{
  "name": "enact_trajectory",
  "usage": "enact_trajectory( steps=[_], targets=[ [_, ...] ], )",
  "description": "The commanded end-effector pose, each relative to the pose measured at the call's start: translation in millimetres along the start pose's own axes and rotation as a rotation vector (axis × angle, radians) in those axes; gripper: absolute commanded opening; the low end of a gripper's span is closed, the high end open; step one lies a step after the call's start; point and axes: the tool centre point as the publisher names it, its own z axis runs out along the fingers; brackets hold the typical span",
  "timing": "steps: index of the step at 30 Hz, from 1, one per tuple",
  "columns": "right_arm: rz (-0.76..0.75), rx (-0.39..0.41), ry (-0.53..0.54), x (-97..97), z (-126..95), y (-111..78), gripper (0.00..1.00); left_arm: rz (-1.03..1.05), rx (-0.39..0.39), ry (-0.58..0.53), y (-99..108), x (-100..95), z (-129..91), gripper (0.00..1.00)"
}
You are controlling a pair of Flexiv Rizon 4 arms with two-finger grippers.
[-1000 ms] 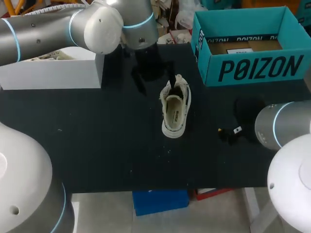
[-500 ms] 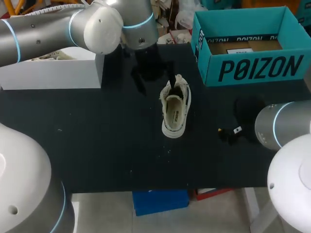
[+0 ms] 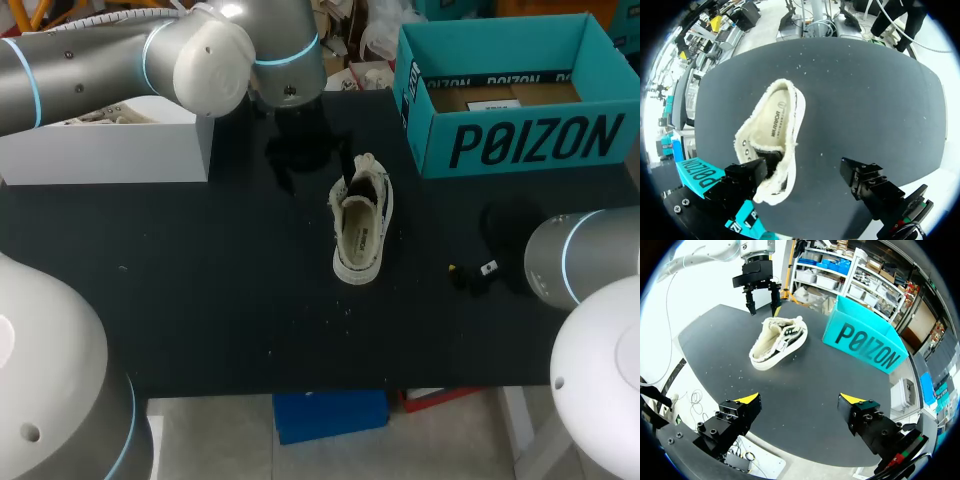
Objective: Take the shoe out of the shoebox, open the shoe tongue, remove and reinsert the insole, then place the shoe into the shoebox
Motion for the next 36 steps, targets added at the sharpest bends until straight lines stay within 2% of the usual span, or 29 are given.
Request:
enact_trajectory(
  steps=[1, 3, 6, 8, 10, 14, 16, 24, 30, 36],
  targets=[
    [0.001, -0.002, -0.003, 1.2, 0.8, -0.4, 1.00, 0.039, -0.012, 0.038, 6.8, 1.7, -2.2, 0.49],
    [0.001, -0.002, -0.003, 1.2, 0.8, -0.4, 1.00, 0.070, -0.017, 0.073, 7.9, 1.6, 1.7, 0.36],
    [0.001, -0.002, -0.003, 1.2, 0.8, -0.4, 1.00, 0.087, 0.001, 0.082, 9.0, 2.1, 8.1, 0.30],
    [0.001, -0.002, -0.003, 1.2, 0.8, -0.4, 1.00, 0.092, 0.008, 0.087, 9.1, 1.6, 14.1, 0.31],
    [0.001, -0.002, -0.003, 1.2, 0.8, -0.4, 1.00, 0.103, 0.015, 0.086, 8.7, 0.2, 18.8, 0.37],
    [0.001, -0.002, -0.003, 1.2, 0.8, -0.4, 1.00, 0.117, 0.014, 0.070, 8.8, -4.3, 21.1, 0.40],
    [0.001, -0.002, -0.003, 1.2, 0.8, -0.4, 1.00, 0.131, 0.012, 0.058, 8.0, -6.9, 15.5, 0.46],
    [0.001, -0.002, -0.003, 1.2, 0.8, -0.4, 1.00, 0.163, -0.014, 0.029, 4.2, -14.5, -4.6, 0.56],
    [0.001, -0.002, -0.003, 1.2, 0.8, -0.4, 1.00, 0.174, 0.006, 0.044, 6.1, -21.2, 7.9, 0.70],
    [0.001, -0.002, -0.003, 1.2, 0.8, -0.4, 1.00, 0.173, 0.011, 0.070, 10.3, -26.6, 22.6, 0.78]
  ],
)
